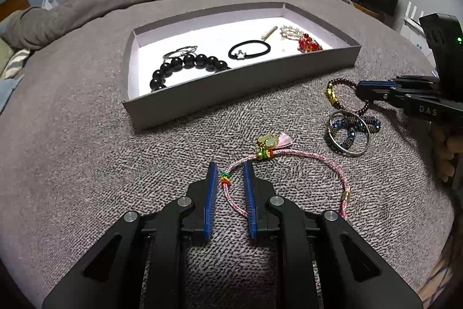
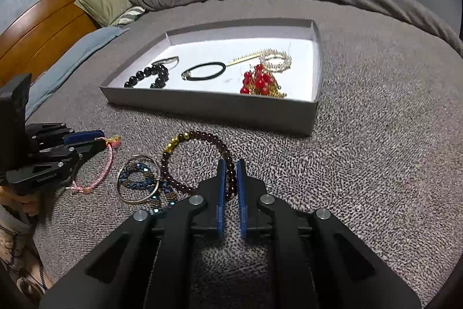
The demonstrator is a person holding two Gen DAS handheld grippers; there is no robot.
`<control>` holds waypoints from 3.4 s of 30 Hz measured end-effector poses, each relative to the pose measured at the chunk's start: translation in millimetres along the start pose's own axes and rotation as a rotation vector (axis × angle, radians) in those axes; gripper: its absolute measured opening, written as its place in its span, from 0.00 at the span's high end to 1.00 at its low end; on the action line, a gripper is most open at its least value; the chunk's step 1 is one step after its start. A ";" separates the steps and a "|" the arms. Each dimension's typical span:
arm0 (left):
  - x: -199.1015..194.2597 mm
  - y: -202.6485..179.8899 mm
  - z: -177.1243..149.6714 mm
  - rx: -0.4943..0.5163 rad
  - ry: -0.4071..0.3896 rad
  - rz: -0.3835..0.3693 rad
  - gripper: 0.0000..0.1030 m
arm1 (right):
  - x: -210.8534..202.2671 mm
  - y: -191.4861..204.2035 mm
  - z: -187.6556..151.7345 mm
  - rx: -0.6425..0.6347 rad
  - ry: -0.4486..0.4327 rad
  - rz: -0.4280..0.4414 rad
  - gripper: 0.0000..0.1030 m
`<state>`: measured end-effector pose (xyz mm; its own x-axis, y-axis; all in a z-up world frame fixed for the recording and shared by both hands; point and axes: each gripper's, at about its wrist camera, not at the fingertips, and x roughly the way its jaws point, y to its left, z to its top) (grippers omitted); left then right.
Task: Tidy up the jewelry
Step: 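Hold the pink cord bracelet in the left gripper while the right grasps the garnet bead bracelet, then carry the pink cord and garnet bracelets over the grey box, then open both grippers to drop the bracelets into the box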
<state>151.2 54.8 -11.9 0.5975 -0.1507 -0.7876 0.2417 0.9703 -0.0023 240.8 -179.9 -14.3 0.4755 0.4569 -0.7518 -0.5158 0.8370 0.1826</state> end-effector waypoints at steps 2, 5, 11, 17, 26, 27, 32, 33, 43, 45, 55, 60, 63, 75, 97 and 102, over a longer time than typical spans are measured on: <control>0.7 0.1 -0.1 0.001 0.003 0.000 0.81 | 1.6 0.3 -0.2 -0.002 0.007 0.001 0.89; -0.3 -0.2 -0.3 0.003 -0.001 0.002 0.82 | 2.6 0.0 -0.8 -0.004 0.009 0.002 0.89; -9.1 -4.7 1.4 0.017 -0.044 0.000 0.94 | -1.1 2.6 -0.6 -0.020 -0.011 -0.001 0.94; -26.7 -5.1 7.3 -0.004 -0.114 -0.025 0.94 | -13.0 8.2 2.0 -0.041 -0.052 0.009 0.94; -41.9 -6.6 19.0 -0.021 -0.183 -0.057 0.94 | -39.0 22.8 15.8 -0.063 -0.137 0.052 0.94; -44.5 -6.9 20.7 -0.023 -0.194 -0.056 0.94 | -42.9 25.1 18.0 -0.067 -0.150 0.055 0.94; -60.3 -9.3 31.0 -0.022 -0.252 -0.065 0.94 | -55.2 31.1 27.3 -0.078 -0.190 0.060 0.94; -63.4 -9.4 34.8 -0.026 -0.265 -0.068 0.94 | -56.0 32.4 29.0 -0.079 -0.195 0.061 0.94; -79.3 -9.9 64.0 -0.028 -0.353 -0.074 0.94 | -67.4 39.7 49.4 -0.099 -0.249 0.061 0.94; -80.0 -9.2 68.7 -0.031 -0.365 -0.070 0.94 | -68.8 40.1 53.8 -0.098 -0.260 0.062 0.94; -71.1 -3.8 94.6 -0.061 -0.413 -0.050 0.94 | -58.9 36.5 74.5 -0.090 -0.278 0.049 0.94; -60.3 3.1 107.0 -0.101 -0.436 -0.040 0.94 | -44.6 29.5 84.1 -0.071 -0.267 0.044 0.94; -50.8 7.4 114.3 -0.122 -0.439 -0.043 0.94 | -33.5 22.0 84.9 -0.049 -0.254 0.041 0.94; 12.9 2.5 114.8 -0.122 -0.303 -0.098 0.94 | 5.7 5.0 85.1 0.032 -0.194 0.110 0.94; 35.3 10.6 104.9 -0.108 -0.201 0.032 0.44 | 24.3 -5.8 81.6 0.042 -0.143 -0.008 0.59; 22.9 10.5 99.7 -0.110 -0.222 0.057 0.32 | 7.3 -3.8 74.5 0.020 -0.172 -0.016 0.59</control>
<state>243.6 42.7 31.5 0.7640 -0.1209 -0.6338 0.1255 0.9914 -0.0379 299.3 -157.4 26.7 0.5997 0.4868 -0.6351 -0.4934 0.8498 0.1854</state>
